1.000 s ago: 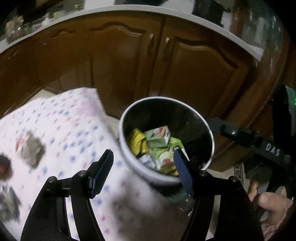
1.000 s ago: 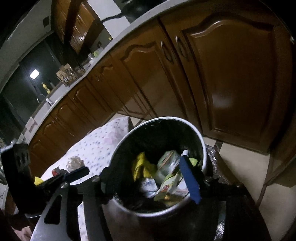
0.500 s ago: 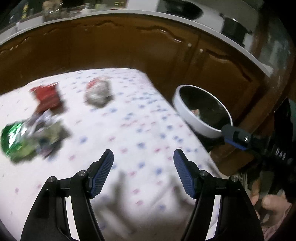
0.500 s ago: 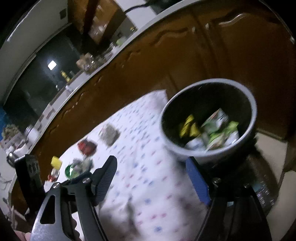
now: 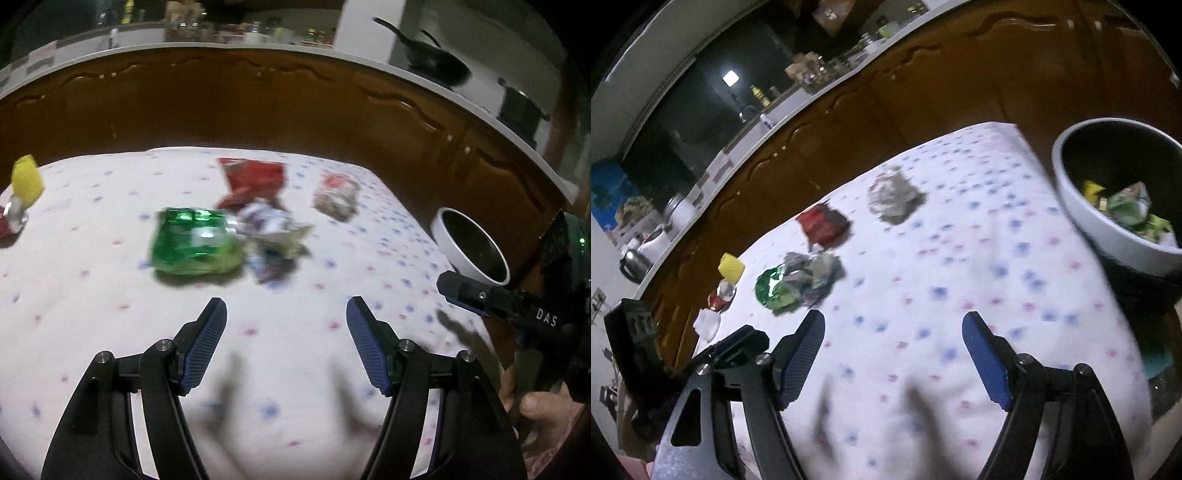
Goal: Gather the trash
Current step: 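Withdraw both tools from the bin toward the remaining trash, then grasp the green soda can with left tool while right tool grasps crumpled foil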
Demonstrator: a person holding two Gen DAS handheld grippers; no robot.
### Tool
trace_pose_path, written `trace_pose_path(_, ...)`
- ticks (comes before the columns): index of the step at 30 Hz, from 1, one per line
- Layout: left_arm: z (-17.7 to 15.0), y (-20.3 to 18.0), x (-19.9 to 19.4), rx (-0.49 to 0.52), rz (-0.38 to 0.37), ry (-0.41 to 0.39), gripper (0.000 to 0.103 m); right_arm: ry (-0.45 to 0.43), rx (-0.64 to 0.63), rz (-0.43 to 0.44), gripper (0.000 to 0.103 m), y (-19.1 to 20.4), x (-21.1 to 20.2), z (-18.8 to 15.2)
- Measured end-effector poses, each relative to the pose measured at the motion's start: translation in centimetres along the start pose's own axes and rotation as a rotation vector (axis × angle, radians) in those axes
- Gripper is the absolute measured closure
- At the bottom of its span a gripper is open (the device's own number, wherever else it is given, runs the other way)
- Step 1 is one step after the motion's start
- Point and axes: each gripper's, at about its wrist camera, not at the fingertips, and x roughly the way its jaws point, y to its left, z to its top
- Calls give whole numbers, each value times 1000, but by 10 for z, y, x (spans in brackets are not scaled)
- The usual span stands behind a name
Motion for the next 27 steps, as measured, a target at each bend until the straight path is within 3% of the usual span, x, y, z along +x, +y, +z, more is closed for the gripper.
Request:
trace_pose_path(15,30,68,5,-97,155,-16,35,83,-18,115,26,48,69,15)
trace_pose_path(25,50,85,52,-74,172,48,35,97,-33,119,36,66,105,38)
trace_pose_path(27,51,86,61,-77,158,69,47,110,-23,117,38,66,114,41)
